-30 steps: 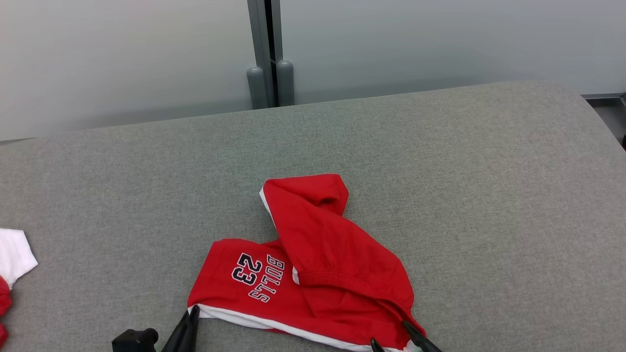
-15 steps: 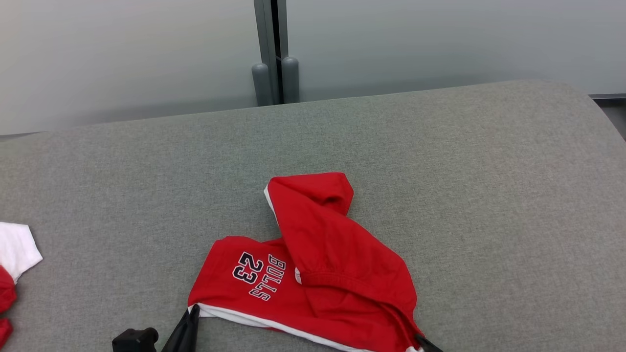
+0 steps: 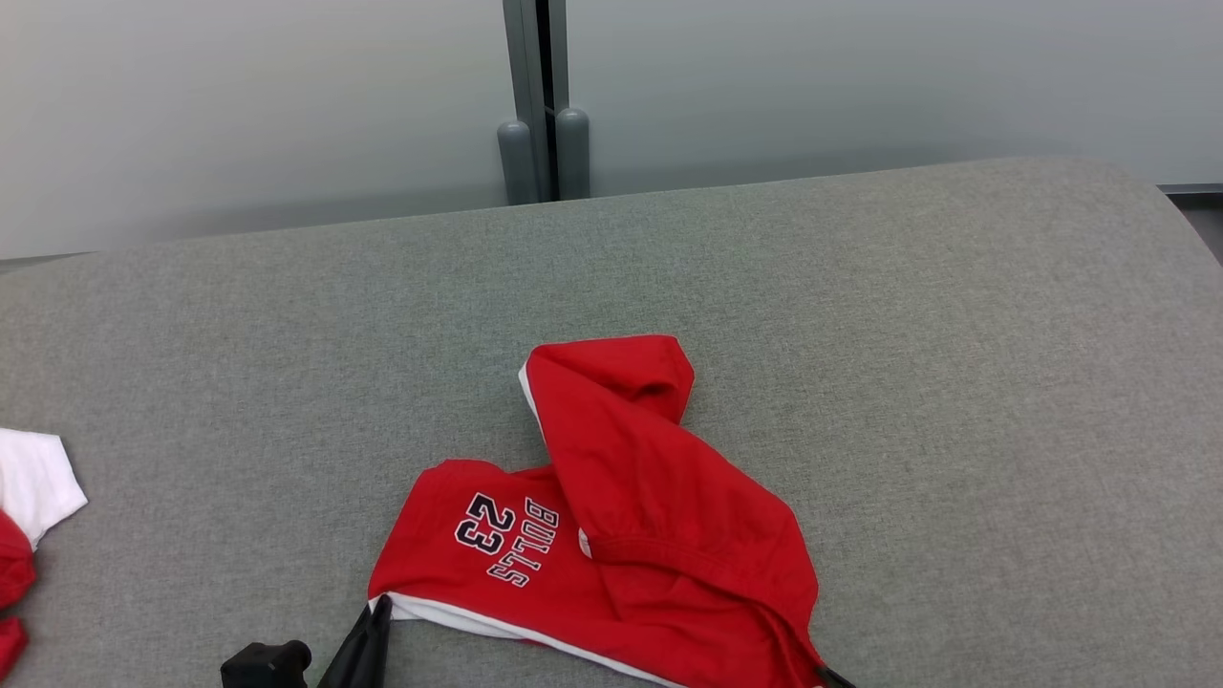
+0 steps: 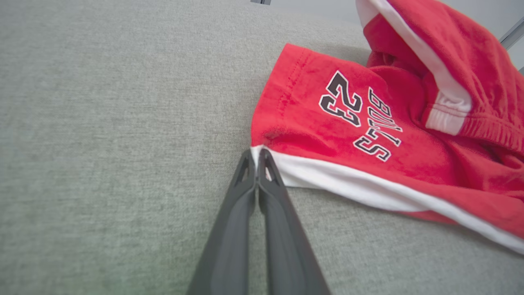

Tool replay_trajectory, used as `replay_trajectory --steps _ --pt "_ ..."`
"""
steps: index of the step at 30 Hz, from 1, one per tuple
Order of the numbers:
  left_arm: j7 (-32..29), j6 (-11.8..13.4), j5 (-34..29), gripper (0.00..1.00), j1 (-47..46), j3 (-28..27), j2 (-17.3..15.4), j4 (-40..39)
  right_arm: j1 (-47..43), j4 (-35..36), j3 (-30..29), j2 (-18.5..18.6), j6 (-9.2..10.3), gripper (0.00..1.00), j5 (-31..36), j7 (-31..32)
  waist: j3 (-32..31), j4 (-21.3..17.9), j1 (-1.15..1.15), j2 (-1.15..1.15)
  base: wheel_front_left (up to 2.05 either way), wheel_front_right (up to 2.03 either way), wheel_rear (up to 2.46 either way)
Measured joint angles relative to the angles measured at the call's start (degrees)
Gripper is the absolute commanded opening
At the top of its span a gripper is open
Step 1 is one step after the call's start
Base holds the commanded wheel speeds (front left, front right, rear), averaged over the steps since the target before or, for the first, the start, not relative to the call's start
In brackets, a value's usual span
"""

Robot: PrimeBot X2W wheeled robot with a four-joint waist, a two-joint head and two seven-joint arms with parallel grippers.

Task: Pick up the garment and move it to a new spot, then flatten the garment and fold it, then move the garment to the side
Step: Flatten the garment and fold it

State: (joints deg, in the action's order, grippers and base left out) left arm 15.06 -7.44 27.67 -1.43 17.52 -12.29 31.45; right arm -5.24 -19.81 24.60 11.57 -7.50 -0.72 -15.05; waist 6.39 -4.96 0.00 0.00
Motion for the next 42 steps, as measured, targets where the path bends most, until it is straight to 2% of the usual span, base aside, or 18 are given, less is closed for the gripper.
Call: replay_trajectory --steps 6,9,17,19,20,21,27,34,42 --pt "0.0 0.0 0.1 0.00 0.0 0.1 0.0 0.1 0.1 -1.3 -0.6 0.0 0.00 0.72 1.4 0.0 0.0 0.2 0.00 0.00 0.00 0.00 0.00" --pt "0.0 0.0 0.1 0.00 0.0 0.2 0.0 0.2 0.1 -2.1 -1.0 0.0 0.01 0.49 1.7 0.0 0.0 0.4 0.00 -0.01 0.00 0.00 0.00" --pt "0.0 0.0 0.3 0.00 0.0 0.3 0.0 0.4 1.4 -5.3 -0.2 -0.3 0.01 0.44 3.5 0.8 0.0 1.0 0.00 -0.01 0.00 0.00 0.00" --pt "0.0 0.0 0.3 0.00 0.0 0.3 0.0 0.4 1.9 -5.8 0.4 -0.4 0.01 0.39 3.7 1.2 0.0 1.1 0.00 -0.01 0.00 0.00 0.00" --pt "0.0 0.0 0.3 0.00 0.0 0.3 0.0 0.4 2.3 -6.0 0.8 -0.4 0.02 0.26 3.7 1.2 0.0 1.2 0.00 -0.01 0.00 0.00 0.00" --pt "0.0 0.0 0.3 0.00 0.0 0.3 0.0 0.4 2.8 -6.2 1.2 -0.4 0.02 0.00 3.7 1.3 0.0 1.2 0.00 -0.01 0.00 0.00 0.00" --pt "0.0 0.0 0.3 0.00 -0.2 -0.4 0.0 -0.4 3.9 -3.0 1.9 -0.3 0.00 0.00 0.7 0.4 -0.9 1.4 0.00 -0.01 0.00 0.00 0.00" --pt "0.0 0.0 -0.6 0.00 -2.2 -3.3 -0.1 -4.4 6.8 6.9 0.2 0.2 0.00 0.00 -5.9 0.1 -3.1 1.7 0.00 -0.01 0.00 0.00 0.00" --pt "0.0 0.0 -2.0 0.00 -8.2 -6.8 -2.2 -9.9 13.4 13.1 -3.1 -0.2 0.00 0.00 -12.5 0.1 -5.3 2.5 0.00 -0.01 0.00 0.00 0.00"
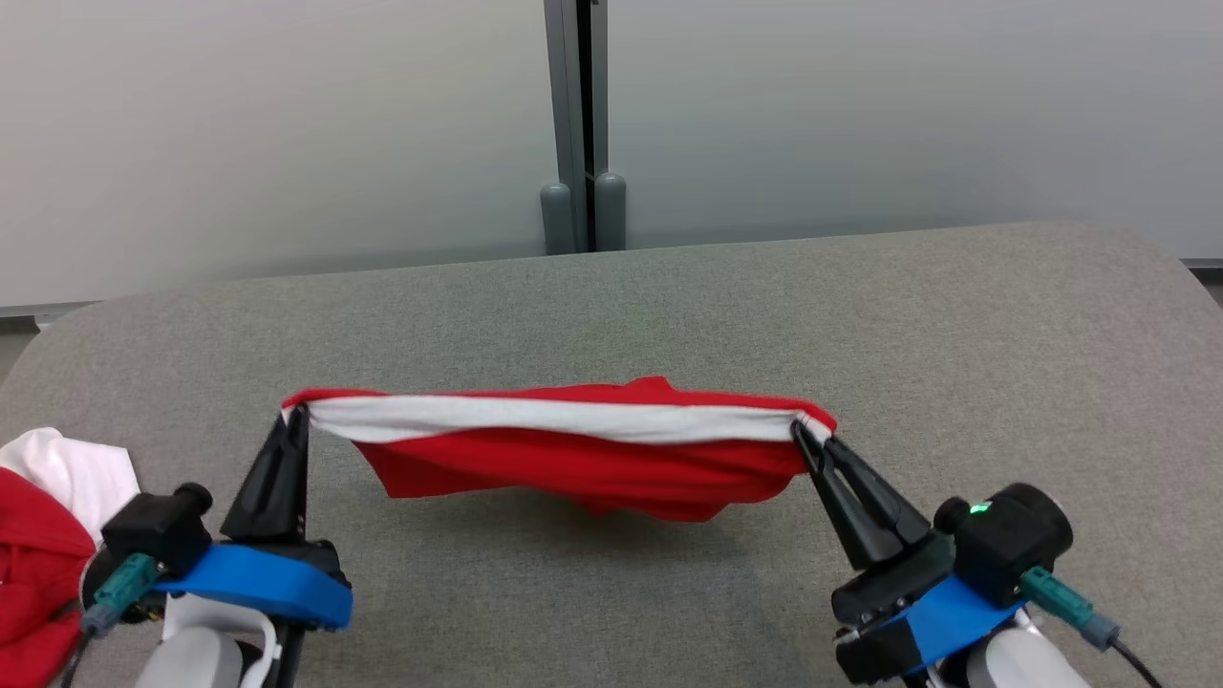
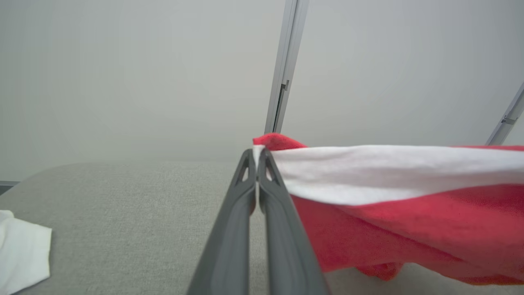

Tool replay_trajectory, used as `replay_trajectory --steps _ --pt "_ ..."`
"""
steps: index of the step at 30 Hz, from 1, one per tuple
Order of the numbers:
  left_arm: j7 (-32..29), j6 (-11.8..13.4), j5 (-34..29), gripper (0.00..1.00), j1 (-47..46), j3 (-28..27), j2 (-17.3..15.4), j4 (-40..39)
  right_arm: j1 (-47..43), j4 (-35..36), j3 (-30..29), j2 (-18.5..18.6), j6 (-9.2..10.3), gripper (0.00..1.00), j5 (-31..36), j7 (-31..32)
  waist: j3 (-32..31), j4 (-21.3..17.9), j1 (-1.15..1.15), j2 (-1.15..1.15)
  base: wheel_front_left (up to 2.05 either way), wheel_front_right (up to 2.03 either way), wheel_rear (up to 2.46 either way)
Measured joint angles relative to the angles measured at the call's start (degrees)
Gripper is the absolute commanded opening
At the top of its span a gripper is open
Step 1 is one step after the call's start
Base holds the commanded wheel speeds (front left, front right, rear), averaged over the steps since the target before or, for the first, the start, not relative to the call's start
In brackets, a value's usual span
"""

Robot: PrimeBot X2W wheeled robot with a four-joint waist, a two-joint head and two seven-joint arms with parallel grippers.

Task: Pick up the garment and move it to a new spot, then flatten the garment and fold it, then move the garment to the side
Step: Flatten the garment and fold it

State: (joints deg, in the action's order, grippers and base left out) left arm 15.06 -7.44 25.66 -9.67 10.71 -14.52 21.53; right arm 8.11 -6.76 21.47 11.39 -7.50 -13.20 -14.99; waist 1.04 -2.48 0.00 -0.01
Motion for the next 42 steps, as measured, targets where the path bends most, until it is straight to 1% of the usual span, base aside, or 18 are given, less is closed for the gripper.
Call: replay_trajectory --steps 5,8,10,13,17,20,22,25,27,29,32,34,36,39,42 --pt "0.0 0.0 -0.1 0.00 -4.7 -1.7 -2.4 -3.4 4.7 2.5 -2.4 0.2 -0.01 0.00 -2.0 0.0 -0.2 0.4 0.00 0.00 0.00 0.00 0.00" --pt "0.0 -0.1 0.1 0.00 -7.7 -2.0 -4.4 -5.4 7.3 3.5 -3.2 0.8 -0.01 0.00 -2.7 0.0 0.4 0.5 0.00 0.00 0.00 0.00 0.00" --pt "0.0 -0.1 0.1 0.00 -10.0 -2.0 -6.1 -6.4 9.5 4.1 -3.5 0.7 -0.01 0.00 -3.1 0.4 1.4 0.5 0.00 0.01 0.00 0.00 0.00" --pt "-0.1 -0.1 1.4 0.00 -14.7 -1.2 -9.4 -6.0 14.6 4.3 -3.5 0.4 -0.05 0.00 -2.5 2.8 3.6 0.4 0.00 0.01 0.00 0.00 0.00" --pt "-1.4 -0.1 3.0 0.00 -23.6 0.9 -13.7 -4.6 23.9 2.1 -3.8 -2.0 -0.04 0.00 -0.4 6.6 7.8 0.2 -0.02 0.02 0.00 0.00 0.00" --pt "-2.1 -0.1 4.5 0.00 -32.0 2.1 -16.1 -2.5 33.6 -1.4 -4.6 -3.9 -0.04 0.00 3.1 8.3 11.6 0.2 -0.02 0.02 0.00 0.00 0.00" --pt "-1.9 -0.1 5.0 0.00 -38.2 2.8 -17.3 -0.5 40.9 -4.8 -5.6 -4.7 -0.05 0.00 7.0 8.8 14.3 0.3 -0.03 0.02 0.00 0.00 0.00" --pt "-1.0 -0.2 5.6 0.00 -46.7 3.2 -17.9 2.2 50.8 -9.5 -8.9 -6.2 -0.07 0.00 13.2 7.2 17.8 0.9 -0.03 0.03 0.00 0.00 0.00" --pt "-0.3 -0.2 5.7 0.00 -51.3 3.2 -18.0 3.5 55.7 -12.3 -11.7 -7.3 -0.10 0.00 16.4 5.8 19.7 1.5 -0.03 0.03 0.00 0.00 0.00" --pt "-0.1 -0.3 6.2 0.00 -54.0 3.2 -17.6 4.9 59.0 -14.9 -14.0 -7.8 -0.16 0.00 19.0 4.2 21.1 2.2 -0.02 0.03 0.00 0.00 0.00" --pt "-0.1 -0.5 6.9 0.00 -54.9 3.9 -16.4 5.7 60.8 -17.9 -17.1 -8.7 -0.24 0.00 19.7 3.0 22.7 3.1 -0.02 0.03 0.00 0.00 0.00" --pt "-0.1 -0.5 7.6 0.00 -53.3 5.0 -16.0 5.9 60.2 -19.7 -18.1 -8.8 -0.24 0.00 20.1 2.3 23.6 3.4 -0.02 0.03 0.00 0.00 0.00" --pt "-0.1 -0.5 8.6 0.00 -49.4 5.5 -15.1 6.3 57.7 -21.7 -18.5 -8.9 -0.26 0.00 20.5 2.0 24.1 3.4 -0.02 0.03 0.00 0.00 0.00" --pt "-0.1 -0.5 9.7 0.00 -41.4 6.5 -13.2 6.8 50.7 -23.8 -18.2 -9.0 -0.25 0.00 20.7 1.0 23.8 3.2 -0.02 0.04 0.00 0.00 0.00" --pt "-0.1 -0.5 10.3 0.00 -32.4 5.8 -10.6 7.3 42.7 -24.8 -17.1 -9.0 -0.24 0.00 20.0 0.4 22.8 3.0 0.00 0.03 0.00 0.00 0.00"
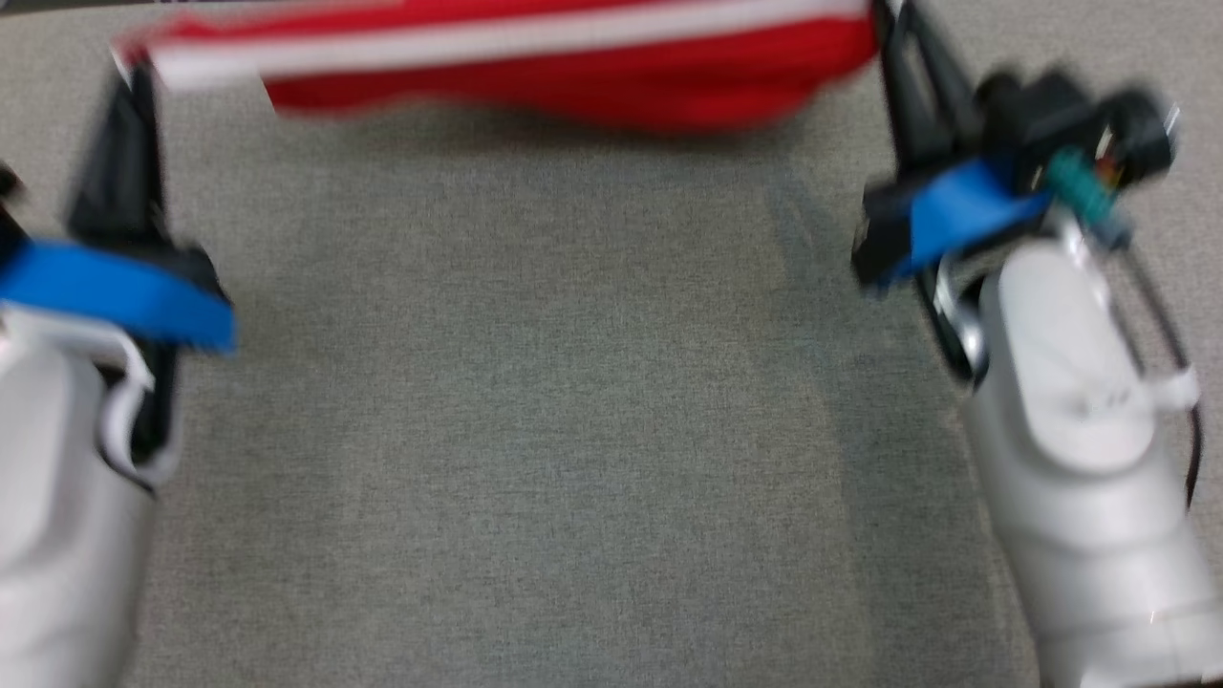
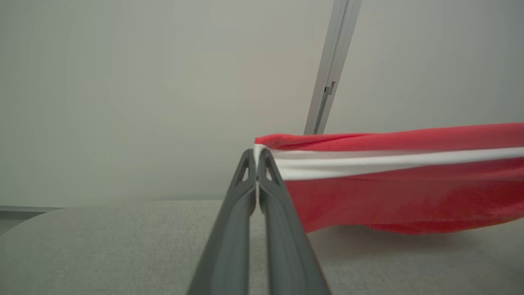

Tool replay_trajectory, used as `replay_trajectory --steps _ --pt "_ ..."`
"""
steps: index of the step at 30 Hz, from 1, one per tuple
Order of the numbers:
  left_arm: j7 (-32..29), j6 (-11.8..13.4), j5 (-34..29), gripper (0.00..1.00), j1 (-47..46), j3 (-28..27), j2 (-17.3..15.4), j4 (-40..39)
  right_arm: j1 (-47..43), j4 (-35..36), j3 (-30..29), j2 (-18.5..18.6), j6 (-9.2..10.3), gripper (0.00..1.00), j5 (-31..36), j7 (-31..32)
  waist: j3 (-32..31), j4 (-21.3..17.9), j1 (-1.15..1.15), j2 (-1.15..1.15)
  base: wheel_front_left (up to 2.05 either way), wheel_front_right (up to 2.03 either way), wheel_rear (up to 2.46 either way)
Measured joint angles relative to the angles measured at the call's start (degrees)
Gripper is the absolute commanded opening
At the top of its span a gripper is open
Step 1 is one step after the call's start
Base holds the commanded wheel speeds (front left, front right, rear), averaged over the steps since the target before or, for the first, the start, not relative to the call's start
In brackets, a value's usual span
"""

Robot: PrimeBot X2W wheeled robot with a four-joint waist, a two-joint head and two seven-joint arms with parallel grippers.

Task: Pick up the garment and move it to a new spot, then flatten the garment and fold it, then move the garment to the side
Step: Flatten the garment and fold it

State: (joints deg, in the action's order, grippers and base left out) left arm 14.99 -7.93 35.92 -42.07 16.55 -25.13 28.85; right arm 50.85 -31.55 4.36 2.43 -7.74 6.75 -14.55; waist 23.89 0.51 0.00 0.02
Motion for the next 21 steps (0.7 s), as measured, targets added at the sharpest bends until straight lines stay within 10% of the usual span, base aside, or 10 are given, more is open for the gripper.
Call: replay_trajectory --steps 21 --pt "0.0 0.3 -5.5 0.00 37.3 -9.1 12.7 2.7 -46.5 14.1 11.2 4.0 0.16 0.00 -17.7 -0.4 -18.2 1.9 0.02 -0.05 0.00 0.00 0.00"
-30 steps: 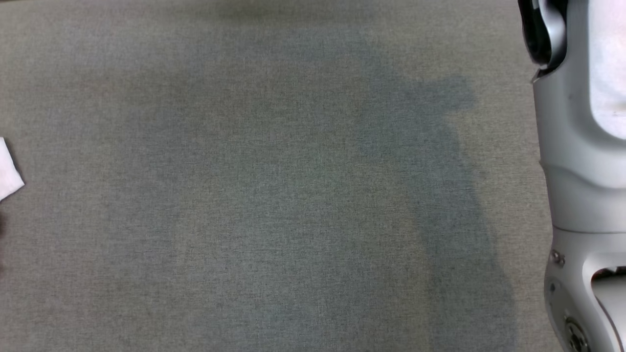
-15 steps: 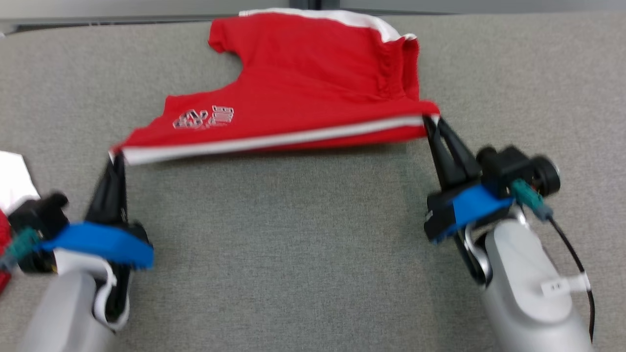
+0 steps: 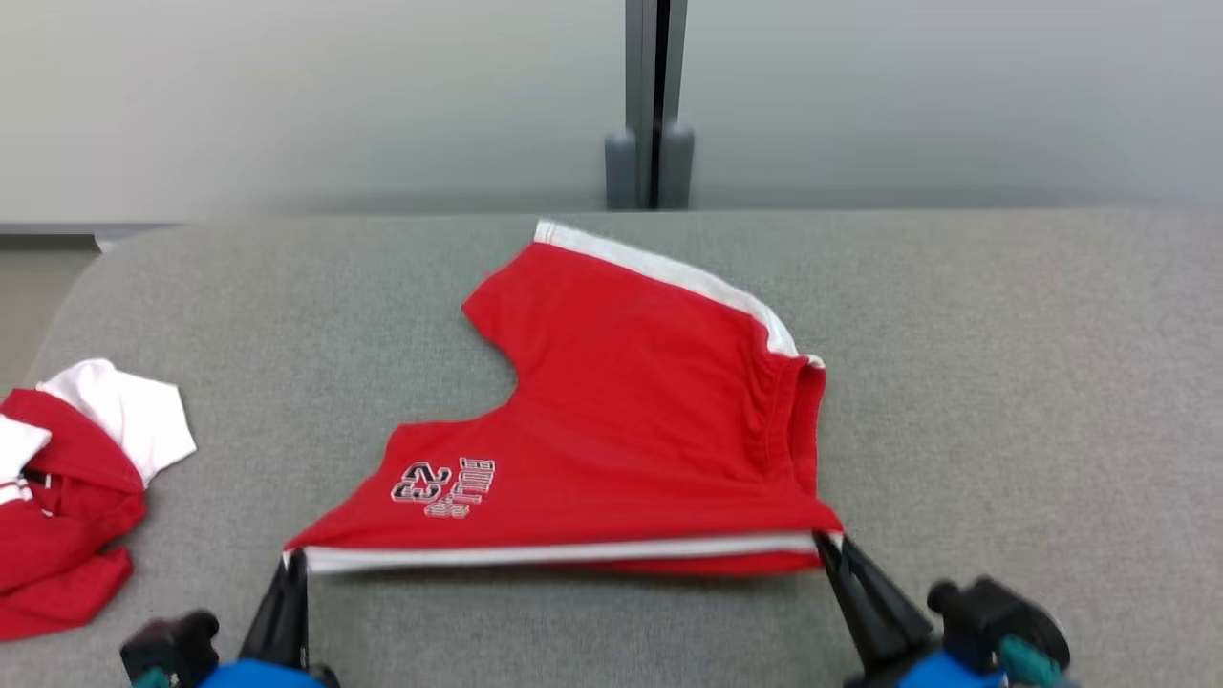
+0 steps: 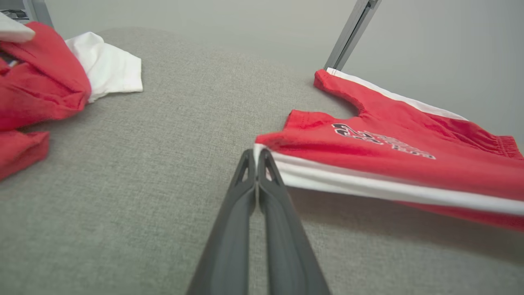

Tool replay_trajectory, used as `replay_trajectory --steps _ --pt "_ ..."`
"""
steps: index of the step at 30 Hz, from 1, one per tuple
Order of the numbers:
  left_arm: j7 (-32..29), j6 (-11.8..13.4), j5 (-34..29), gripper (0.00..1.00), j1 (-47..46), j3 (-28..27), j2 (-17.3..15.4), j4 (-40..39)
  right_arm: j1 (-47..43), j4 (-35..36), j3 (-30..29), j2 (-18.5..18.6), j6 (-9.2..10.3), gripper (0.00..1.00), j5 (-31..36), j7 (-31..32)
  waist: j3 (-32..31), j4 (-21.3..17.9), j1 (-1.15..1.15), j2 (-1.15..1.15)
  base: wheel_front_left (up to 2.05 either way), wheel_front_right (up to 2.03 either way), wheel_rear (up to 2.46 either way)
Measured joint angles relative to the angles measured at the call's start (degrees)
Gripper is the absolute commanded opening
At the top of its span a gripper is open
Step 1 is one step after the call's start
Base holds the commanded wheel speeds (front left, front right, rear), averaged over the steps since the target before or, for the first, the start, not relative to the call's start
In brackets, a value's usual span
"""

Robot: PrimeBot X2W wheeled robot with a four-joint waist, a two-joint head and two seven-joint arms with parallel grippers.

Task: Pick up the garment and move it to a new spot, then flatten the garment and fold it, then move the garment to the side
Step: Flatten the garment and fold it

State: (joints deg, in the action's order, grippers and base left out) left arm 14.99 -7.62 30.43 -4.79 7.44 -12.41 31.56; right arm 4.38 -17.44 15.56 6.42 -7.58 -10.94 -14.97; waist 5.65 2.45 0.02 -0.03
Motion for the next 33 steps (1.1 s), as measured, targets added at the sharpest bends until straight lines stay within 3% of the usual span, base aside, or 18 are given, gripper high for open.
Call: replay_trajectory --steps 8,15,19,25,29,33 --pt "0.0 0.0 -3.8 0.00 7.6 -3.8 3.4 -2.1 -10.0 3.1 3.7 4.3 -0.02 0.00 -6.2 0.0 -5.7 -1.2 0.00 0.00 0.00 0.00 0.00" --pt "0.0 0.0 -5.3 0.00 5.3 -2.1 1.9 -6.2 -9.2 5.0 4.4 4.9 0.01 0.00 -8.5 0.0 -3.6 -3.1 -0.01 0.01 0.00 0.00 0.00" --pt "0.0 0.0 -3.9 0.00 -2.8 1.4 -1.9 -6.3 -3.4 3.7 4.4 2.2 0.04 0.00 -7.6 0.0 0.8 -4.9 -0.04 0.04 0.00 0.00 0.00" --pt "0.0 0.0 -0.8 0.00 -15.0 9.7 -10.5 -3.1 4.5 0.4 0.8 -2.4 0.04 0.00 -3.9 -0.1 7.7 -7.4 -0.04 0.04 0.00 0.00 0.00" --pt "0.0 0.0 1.4 0.00 -23.0 15.3 -15.5 -1.4 8.8 0.6 -1.2 -3.7 0.01 0.00 -2.0 -0.1 12.0 -8.9 -0.05 0.05 0.00 0.00 0.00" --pt "-0.1 0.0 4.2 0.00 -29.5 20.7 -19.7 0.0 12.0 2.6 -0.7 -3.8 0.01 0.00 -4.9 -0.1 16.0 -10.4 -0.05 0.05 0.00 0.00 0.00"
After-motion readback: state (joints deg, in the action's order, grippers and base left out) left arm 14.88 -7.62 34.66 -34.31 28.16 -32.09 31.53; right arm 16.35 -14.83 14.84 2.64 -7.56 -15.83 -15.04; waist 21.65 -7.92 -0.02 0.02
